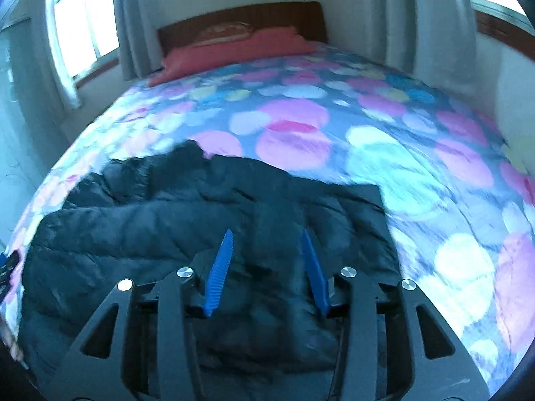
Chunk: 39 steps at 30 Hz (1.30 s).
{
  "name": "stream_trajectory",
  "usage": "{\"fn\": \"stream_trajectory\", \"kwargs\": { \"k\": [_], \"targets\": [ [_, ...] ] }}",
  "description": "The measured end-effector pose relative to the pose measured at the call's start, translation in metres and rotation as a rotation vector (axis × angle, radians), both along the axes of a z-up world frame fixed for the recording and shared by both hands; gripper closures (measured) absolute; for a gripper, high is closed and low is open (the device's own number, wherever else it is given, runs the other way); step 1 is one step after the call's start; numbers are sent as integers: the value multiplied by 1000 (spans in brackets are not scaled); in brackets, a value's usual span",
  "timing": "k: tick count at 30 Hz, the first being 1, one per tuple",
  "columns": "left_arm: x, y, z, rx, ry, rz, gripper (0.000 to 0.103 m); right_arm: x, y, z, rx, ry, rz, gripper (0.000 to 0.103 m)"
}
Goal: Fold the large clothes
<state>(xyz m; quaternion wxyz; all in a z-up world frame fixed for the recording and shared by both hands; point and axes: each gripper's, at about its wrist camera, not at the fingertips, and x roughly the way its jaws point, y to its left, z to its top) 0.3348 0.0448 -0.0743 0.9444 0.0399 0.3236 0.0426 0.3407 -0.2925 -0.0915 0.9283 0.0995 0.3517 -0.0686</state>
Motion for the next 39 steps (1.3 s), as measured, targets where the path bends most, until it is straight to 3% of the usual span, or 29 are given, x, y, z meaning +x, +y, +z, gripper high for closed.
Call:
{"fn": "stream_trajectory", "kwargs": {
  "k": [3, 5, 8, 11, 14, 18, 21, 24, 26, 31, 33, 36, 37, 39],
  "targets": [
    [19, -5, -15, 47, 39, 21, 32, 21, 10, -11, 18, 35, 42, 60],
    [33, -3, -36, 71, 113, 46, 32, 34, 16, -32, -11, 101, 45, 59],
    [44, 3, -56, 28, 181, 33, 30, 44, 21, -58, -40, 133, 83, 59],
    [42, 5, -50, 25, 176, 43, 31, 45, 22, -49, -42, 148, 74, 59],
    [28, 6, -25, 52, 100, 71, 32, 36, 24, -28, -41, 98, 58, 59],
    [23, 0, 3, -59, 4, 27, 32, 39, 46, -6, -30, 29, 107, 54],
    [43, -14, -12, -99, 66, -24, 32, 59, 67, -18, -53, 51, 151, 52],
    [63, -23, -49, -49, 189, -21, 30, 77, 83, -53, -108, 138, 173, 51],
    [66, -24, -57, -49, 191, -22, 30, 79, 85, -54, -121, 131, 178, 51],
    [37, -13, -29, -60, 117, -22, 30, 48, 69, -26, -87, 74, 152, 51],
    [24, -4, -26, -57, 90, -8, 30, 27, 59, -21, -123, 48, 120, 51],
    [27, 9, -48, -53, 165, 22, 30, 23, 41, -43, -108, 121, 92, 51],
    [32, 15, -61, -113, 201, 20, 30, 25, 37, -56, -69, 136, 105, 51],
    [40, 20, -66, -155, 226, 32, 27, 30, 38, -60, -89, 124, 103, 52]
  ]
}}
